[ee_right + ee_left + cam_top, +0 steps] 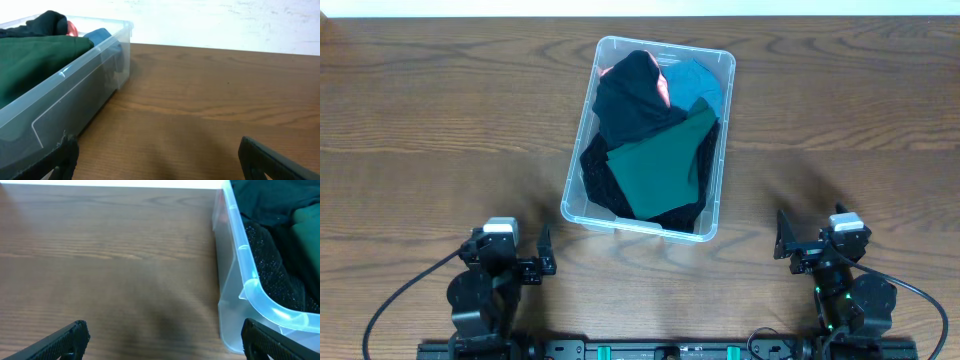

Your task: Pack container

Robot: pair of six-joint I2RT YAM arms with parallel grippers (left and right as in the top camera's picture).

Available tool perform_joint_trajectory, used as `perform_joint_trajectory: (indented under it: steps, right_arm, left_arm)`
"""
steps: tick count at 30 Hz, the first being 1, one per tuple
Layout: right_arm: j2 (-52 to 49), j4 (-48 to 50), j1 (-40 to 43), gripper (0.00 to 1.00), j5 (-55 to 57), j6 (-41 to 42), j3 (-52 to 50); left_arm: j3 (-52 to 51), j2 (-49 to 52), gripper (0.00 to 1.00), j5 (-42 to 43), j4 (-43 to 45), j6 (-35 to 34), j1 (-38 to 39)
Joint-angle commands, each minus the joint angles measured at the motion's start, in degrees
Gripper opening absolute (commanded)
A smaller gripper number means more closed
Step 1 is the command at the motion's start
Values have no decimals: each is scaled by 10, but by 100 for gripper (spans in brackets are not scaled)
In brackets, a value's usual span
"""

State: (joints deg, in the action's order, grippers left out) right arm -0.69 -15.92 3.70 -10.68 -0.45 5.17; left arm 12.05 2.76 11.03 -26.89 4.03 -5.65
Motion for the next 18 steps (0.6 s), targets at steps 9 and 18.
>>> perform_joint_trajectory:
  steps: [9, 18]
  right_arm:
    - [4, -1, 3, 99, -3, 6, -2]
    - [4, -1, 3, 99, -3, 6, -2]
  left_arm:
    - [-37, -26, 98, 10, 0, -9, 6]
    - [-38, -25, 98, 10, -28, -9, 6]
